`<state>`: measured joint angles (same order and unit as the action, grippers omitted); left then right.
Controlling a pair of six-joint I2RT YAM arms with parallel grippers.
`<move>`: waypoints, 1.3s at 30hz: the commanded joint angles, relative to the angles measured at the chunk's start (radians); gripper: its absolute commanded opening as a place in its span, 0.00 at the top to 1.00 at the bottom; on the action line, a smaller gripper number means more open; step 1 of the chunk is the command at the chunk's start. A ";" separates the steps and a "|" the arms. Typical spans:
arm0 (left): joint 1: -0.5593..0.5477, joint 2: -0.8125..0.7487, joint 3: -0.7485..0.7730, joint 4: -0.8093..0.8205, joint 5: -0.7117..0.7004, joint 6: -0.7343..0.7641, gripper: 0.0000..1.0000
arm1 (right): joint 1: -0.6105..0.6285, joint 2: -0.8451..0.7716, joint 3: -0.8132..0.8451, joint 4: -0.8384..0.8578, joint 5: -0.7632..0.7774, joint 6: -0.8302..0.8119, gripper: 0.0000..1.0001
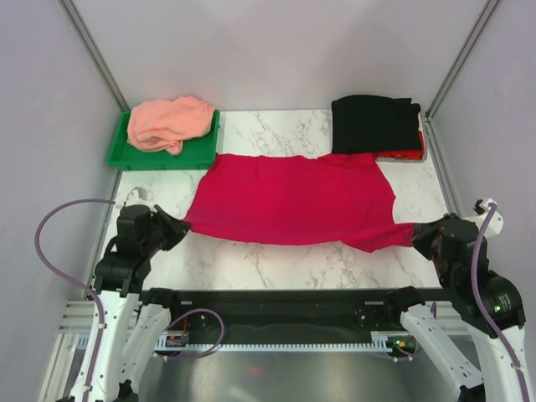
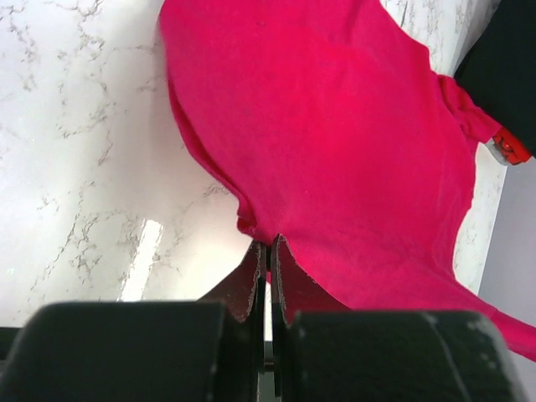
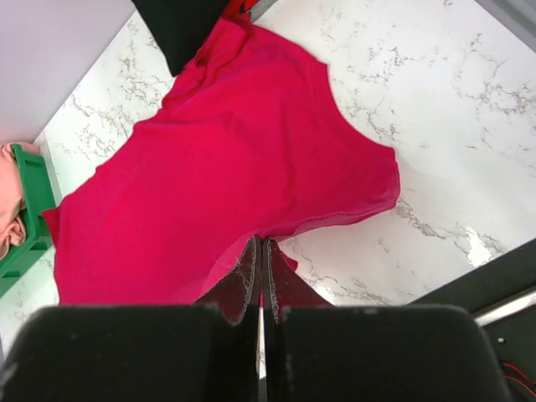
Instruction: Fold and stack the t-shirts
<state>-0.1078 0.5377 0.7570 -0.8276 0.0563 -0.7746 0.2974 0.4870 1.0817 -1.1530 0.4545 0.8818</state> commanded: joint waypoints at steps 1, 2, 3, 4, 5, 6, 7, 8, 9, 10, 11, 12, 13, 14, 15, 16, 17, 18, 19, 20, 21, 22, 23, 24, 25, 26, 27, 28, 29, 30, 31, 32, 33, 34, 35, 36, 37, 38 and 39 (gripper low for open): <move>0.005 0.002 0.027 -0.053 -0.021 0.038 0.98 | 0.002 -0.005 0.023 -0.041 0.044 -0.010 1.00; 0.005 0.011 0.025 -0.051 -0.033 0.041 0.98 | 0.002 0.017 0.020 -0.033 0.021 -0.029 1.00; 0.005 0.027 0.027 -0.048 -0.041 0.050 0.98 | 0.003 0.045 0.011 -0.010 0.010 -0.049 1.00; 0.005 0.060 0.031 -0.042 -0.044 0.055 0.98 | 0.003 0.106 0.006 -0.004 0.006 -0.072 1.00; 0.005 0.082 0.034 -0.036 -0.047 0.063 0.98 | 0.002 0.133 0.001 0.002 0.004 -0.081 1.00; 0.005 0.100 0.038 -0.030 -0.049 0.072 0.98 | 0.003 0.156 -0.014 0.036 0.000 -0.095 1.00; 0.005 0.120 0.039 -0.024 -0.049 0.078 0.98 | 0.002 0.192 -0.022 0.053 0.001 -0.104 1.00; 0.005 0.166 0.039 -0.007 -0.050 0.084 0.98 | 0.003 0.208 -0.029 0.070 0.006 -0.116 1.00; 0.005 0.191 0.041 0.004 -0.047 0.098 0.98 | 0.002 0.225 -0.035 0.106 0.012 -0.124 1.00; 0.005 0.220 0.042 0.013 -0.047 0.103 0.98 | 0.002 0.258 -0.043 0.120 0.019 -0.126 1.00; 0.005 0.272 0.044 0.019 -0.046 0.107 0.98 | 0.003 0.278 -0.046 0.131 0.027 -0.129 1.00; 0.005 0.303 0.044 0.044 -0.041 0.115 0.98 | 0.002 0.300 -0.051 0.163 0.032 -0.138 1.00; 0.005 0.330 0.047 0.054 -0.041 0.118 0.98 | 0.002 0.350 -0.052 0.180 0.039 -0.141 1.00; 0.005 0.353 0.048 0.067 -0.042 0.118 0.98 | 0.000 0.376 -0.057 0.197 0.038 -0.144 1.00; 0.005 0.413 0.047 0.099 -0.044 0.126 0.98 | 0.002 0.410 -0.054 0.231 0.041 -0.152 1.00; 0.005 0.441 0.054 0.116 -0.053 0.129 0.98 | 0.000 0.477 -0.054 0.249 0.058 -0.152 1.00; 0.005 0.484 0.059 0.136 -0.053 0.135 0.98 | 0.002 0.516 -0.052 0.268 0.065 -0.155 1.00; 0.007 0.569 0.065 0.171 -0.053 0.150 0.98 | -0.001 0.557 -0.039 0.297 0.078 -0.158 1.00; 0.010 0.634 0.100 0.182 -0.079 0.159 0.98 | -0.007 0.647 -0.032 0.317 0.102 -0.161 1.00; 0.011 0.689 0.123 0.197 -0.085 0.173 0.98 | -0.020 0.697 -0.023 0.363 0.101 -0.171 1.00; 0.017 0.749 0.154 0.205 -0.082 0.198 0.98 | -0.041 0.752 0.012 0.383 0.096 -0.178 1.00; 0.023 0.881 0.226 0.205 -0.061 0.213 0.96 | -0.090 0.866 0.032 0.404 0.086 -0.202 1.00; 0.037 0.936 0.263 0.202 -0.061 0.227 0.94 | -0.118 0.928 0.058 0.438 0.025 -0.217 0.97; 0.045 0.990 0.293 0.196 -0.061 0.224 0.92 | -0.139 0.987 0.116 0.458 -0.006 -0.242 0.88; 0.056 1.042 0.323 0.206 -0.017 0.222 0.60 | -0.173 1.092 0.153 0.457 -0.035 -0.292 0.56; 0.068 1.064 0.330 0.212 0.005 0.225 0.39 | -0.184 1.126 0.187 0.447 -0.069 -0.316 0.44; 0.071 1.074 0.337 0.211 0.022 0.238 0.23 | -0.188 1.139 0.214 0.434 -0.107 -0.326 0.31; 0.071 1.068 0.334 0.209 0.046 0.241 0.01 | -0.195 1.110 0.207 0.434 -0.105 -0.333 0.11; 0.071 1.053 0.323 0.209 0.045 0.241 0.00 | -0.196 1.077 0.186 0.446 -0.096 -0.337 0.03; 0.071 1.032 0.305 0.212 0.037 0.229 0.00 | -0.198 1.038 0.134 0.453 -0.094 -0.337 0.02; 0.071 1.003 0.254 0.217 0.027 0.221 0.00 | -0.211 0.968 0.107 0.452 -0.100 -0.331 0.02; 0.071 0.942 0.227 0.232 0.017 0.212 0.00 | -0.222 0.928 0.078 0.449 -0.108 -0.325 0.02; 0.071 0.905 0.197 0.242 0.017 0.193 0.00 | -0.237 0.886 0.005 0.446 -0.140 -0.299 0.02; 0.071 0.869 0.135 0.249 0.019 0.181 0.02 | -0.272 0.796 -0.041 0.446 -0.170 -0.281 0.02; 0.069 0.837 0.105 0.257 0.020 0.167 0.03 | -0.293 0.750 -0.090 0.447 -0.203 -0.256 0.04; 0.071 0.762 0.073 0.274 0.022 0.140 0.04 | -0.320 0.702 -0.197 0.466 -0.241 -0.213 0.05; 0.071 0.730 0.011 0.288 0.020 0.124 0.06 | -0.363 0.618 -0.254 0.482 -0.329 -0.190 0.07; 0.071 0.690 -0.023 0.301 0.017 0.091 0.07 | -0.383 0.580 -0.311 0.533 -0.367 -0.169 0.09; 0.071 0.629 -0.054 0.338 0.016 0.075 0.07 | -0.398 0.552 -0.418 0.559 -0.407 -0.129 0.13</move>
<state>-0.0368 1.2797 0.7822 -0.5713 0.0628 -0.6182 -0.0536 1.1038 0.8566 -0.6628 0.2218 0.6456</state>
